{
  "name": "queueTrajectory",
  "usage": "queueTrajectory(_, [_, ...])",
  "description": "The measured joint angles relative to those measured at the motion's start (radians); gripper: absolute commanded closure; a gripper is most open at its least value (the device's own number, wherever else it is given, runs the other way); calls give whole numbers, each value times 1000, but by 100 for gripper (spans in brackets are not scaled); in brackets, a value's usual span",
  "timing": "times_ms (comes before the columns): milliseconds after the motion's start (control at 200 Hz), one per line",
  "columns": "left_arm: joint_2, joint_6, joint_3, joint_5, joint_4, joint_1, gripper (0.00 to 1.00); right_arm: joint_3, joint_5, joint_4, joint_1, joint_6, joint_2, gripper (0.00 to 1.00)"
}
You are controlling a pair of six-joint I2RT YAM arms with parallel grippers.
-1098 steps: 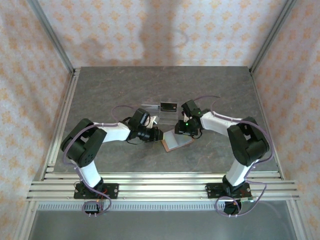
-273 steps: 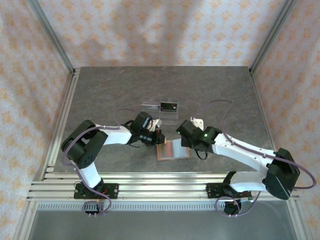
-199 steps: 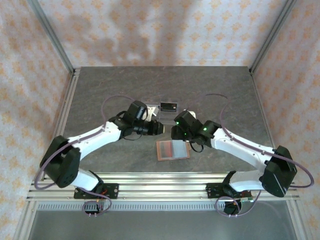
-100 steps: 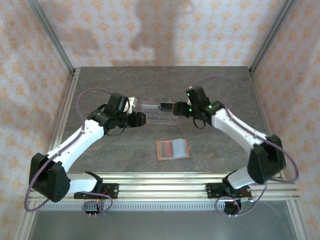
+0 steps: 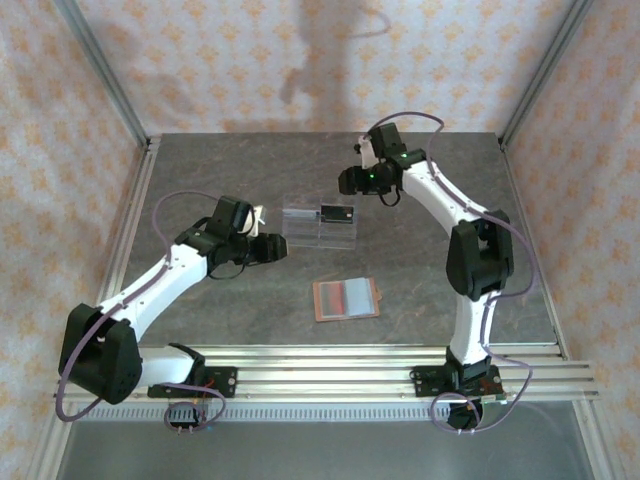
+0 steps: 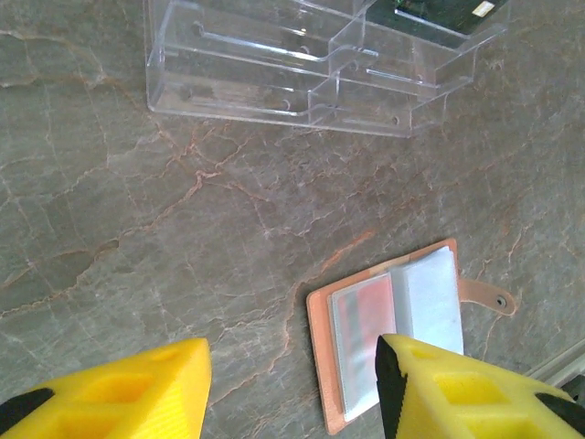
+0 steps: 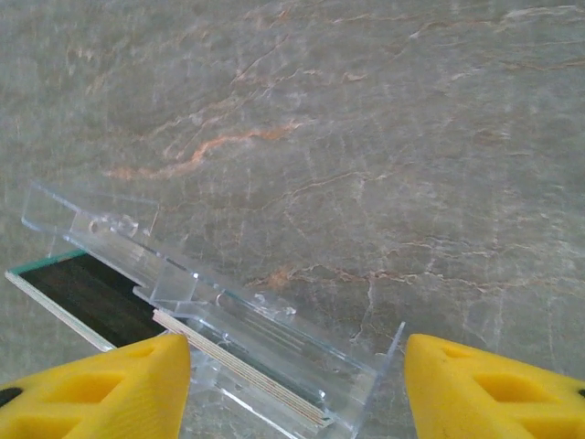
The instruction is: Put the credit cards into the card holder
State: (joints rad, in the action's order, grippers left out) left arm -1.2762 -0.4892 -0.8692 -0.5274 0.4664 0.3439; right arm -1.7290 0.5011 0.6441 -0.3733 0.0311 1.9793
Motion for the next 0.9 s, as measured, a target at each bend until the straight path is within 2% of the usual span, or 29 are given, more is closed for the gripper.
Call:
queueTrajectory(140, [3, -7, 36, -8, -8, 0, 48, -89, 69, 89, -4, 81, 71, 48])
queueTrajectory(245, [29, -11, 63, -15, -18, 0, 48, -132, 101, 137, -4, 132, 119, 49])
queueTrajectory(385, [51, -10, 81, -16, -21, 0, 48, -151, 104, 168, -3, 180, 139, 52])
queueTrajectory(461, [57, -11, 89, -16, -27, 0, 48, -160, 100, 191, -3, 206, 145, 58])
queueTrajectory(671, [60, -10, 92, -19, -26, 0, 48, -188, 99, 239, -3, 245, 167, 61])
queueTrajectory(901, [60, -6, 91, -19, -14, 0, 49, -178, 93, 263, -3, 261, 167, 70])
